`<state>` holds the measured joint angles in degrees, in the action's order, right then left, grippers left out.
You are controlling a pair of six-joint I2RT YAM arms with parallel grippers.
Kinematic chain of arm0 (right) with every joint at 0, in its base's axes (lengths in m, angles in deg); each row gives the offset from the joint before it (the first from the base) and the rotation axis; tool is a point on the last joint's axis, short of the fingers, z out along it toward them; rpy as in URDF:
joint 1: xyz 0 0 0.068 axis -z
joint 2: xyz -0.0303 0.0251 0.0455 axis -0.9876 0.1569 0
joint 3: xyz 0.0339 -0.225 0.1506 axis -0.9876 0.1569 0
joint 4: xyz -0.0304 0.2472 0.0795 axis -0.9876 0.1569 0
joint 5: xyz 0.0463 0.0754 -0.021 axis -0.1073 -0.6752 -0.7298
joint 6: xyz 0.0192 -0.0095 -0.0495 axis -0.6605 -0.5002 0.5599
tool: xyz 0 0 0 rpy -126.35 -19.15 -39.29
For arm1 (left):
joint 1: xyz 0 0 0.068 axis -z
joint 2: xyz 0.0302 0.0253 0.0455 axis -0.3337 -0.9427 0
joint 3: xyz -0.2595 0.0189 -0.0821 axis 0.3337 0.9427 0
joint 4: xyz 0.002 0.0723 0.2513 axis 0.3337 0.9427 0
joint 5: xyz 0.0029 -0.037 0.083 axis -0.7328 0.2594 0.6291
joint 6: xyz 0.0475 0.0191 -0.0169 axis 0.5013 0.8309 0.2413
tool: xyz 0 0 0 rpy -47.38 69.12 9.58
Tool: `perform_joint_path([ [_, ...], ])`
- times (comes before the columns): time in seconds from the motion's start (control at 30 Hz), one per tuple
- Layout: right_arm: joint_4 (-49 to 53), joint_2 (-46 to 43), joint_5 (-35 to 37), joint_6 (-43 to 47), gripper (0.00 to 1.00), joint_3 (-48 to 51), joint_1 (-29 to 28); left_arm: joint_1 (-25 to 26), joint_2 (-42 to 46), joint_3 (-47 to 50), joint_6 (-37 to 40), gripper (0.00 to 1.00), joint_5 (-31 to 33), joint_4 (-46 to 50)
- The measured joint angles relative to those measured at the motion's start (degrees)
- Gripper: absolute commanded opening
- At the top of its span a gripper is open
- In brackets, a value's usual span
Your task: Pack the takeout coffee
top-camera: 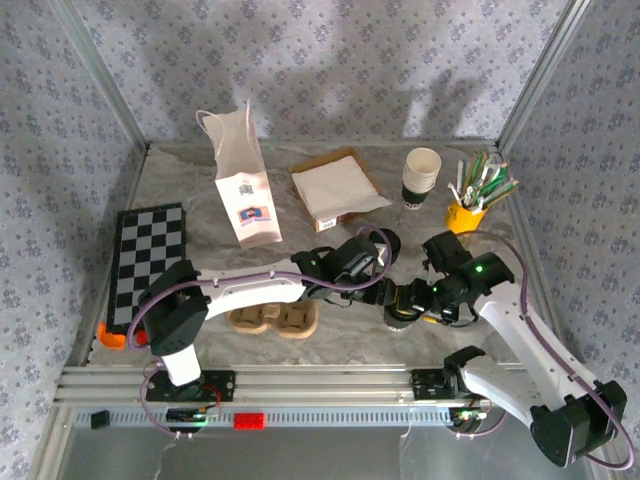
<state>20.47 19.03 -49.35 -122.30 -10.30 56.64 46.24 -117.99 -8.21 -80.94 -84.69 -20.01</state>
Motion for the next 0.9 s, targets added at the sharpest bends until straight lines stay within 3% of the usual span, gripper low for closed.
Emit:
perform_joint_path([
  [0.73, -2.64, 0.35, 1.51, -3.17, 0.49, 2.25, -3.06, -0.74, 0.57, 3.91, -5.35, 0.24, -2.14, -5.44],
  [0.9, -1.9, 0.76, 1.7, -3.5, 0.53, 1.36, -3.3, -0.85, 0.57, 4.0, -5.84, 0.24, -2.47, -5.6],
])
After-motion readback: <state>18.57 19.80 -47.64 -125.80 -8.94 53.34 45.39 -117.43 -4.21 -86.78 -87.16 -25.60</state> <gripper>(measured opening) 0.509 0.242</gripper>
